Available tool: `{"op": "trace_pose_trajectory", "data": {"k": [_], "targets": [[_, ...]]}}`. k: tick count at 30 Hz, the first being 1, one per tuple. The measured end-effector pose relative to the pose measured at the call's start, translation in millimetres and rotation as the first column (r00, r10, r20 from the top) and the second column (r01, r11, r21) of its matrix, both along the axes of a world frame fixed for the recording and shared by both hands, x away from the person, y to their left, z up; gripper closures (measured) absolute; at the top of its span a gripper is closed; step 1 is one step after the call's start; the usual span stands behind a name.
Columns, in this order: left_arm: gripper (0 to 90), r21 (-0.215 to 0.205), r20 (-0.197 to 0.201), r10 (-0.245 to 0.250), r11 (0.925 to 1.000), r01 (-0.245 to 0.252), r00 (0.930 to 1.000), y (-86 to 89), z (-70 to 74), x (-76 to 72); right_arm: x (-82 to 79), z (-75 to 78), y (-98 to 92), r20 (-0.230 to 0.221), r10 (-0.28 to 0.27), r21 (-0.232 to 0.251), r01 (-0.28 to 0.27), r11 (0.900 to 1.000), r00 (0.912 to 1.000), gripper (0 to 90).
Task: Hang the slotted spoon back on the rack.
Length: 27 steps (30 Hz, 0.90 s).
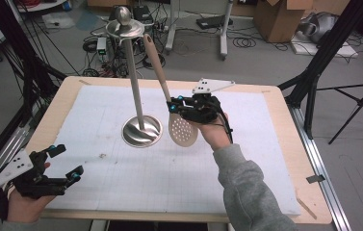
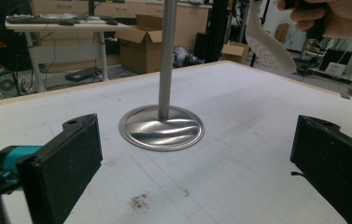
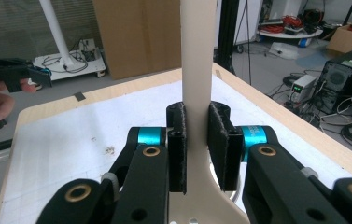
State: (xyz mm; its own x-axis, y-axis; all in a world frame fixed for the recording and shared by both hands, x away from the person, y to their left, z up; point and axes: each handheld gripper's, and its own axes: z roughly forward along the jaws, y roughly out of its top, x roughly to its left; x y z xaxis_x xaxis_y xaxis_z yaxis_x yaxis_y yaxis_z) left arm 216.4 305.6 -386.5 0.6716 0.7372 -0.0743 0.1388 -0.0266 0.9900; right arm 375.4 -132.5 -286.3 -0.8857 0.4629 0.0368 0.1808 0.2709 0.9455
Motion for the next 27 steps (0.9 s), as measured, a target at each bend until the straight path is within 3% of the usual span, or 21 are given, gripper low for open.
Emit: {"op": "trace_pose_trajectory", "data": {"k": [27], "targets": [[2.5,-0.004,0.003,0.003,1.0000,-0.003,1.0000,2.0,0.5,-5.3,14.8,-5.1,29.3,-0.013,0.008,-0.025,-0.009,1.000,0.9999,78.3]]}}
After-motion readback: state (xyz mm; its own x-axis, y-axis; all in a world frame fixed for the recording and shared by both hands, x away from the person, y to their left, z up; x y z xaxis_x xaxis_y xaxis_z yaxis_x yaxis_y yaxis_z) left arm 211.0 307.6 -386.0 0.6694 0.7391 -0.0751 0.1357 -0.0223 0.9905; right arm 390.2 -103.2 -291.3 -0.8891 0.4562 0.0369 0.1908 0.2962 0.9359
